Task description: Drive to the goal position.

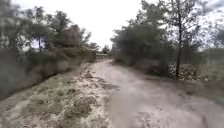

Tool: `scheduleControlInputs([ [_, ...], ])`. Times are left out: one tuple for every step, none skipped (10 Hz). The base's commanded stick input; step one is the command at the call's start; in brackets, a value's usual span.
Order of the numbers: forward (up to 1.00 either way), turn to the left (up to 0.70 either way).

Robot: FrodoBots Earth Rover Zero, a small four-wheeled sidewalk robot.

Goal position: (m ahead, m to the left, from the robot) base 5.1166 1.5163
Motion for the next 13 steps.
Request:
scheduleControlInputs([
  [0.7, 0.0],
  [0.7, 0.0],
  [0.7, 0.0],
  [0.7, 0.0],
  [0.7, 0.0],
  [0.7, 0.0],
  [0.7, 0.0],
  [0.7, 0.0],
  [0.7, 0.0],
  [0.7, 0.0],
  [0.7, 0.0],
  [0.7, 0.0],
  [0.73, 0.0],
])
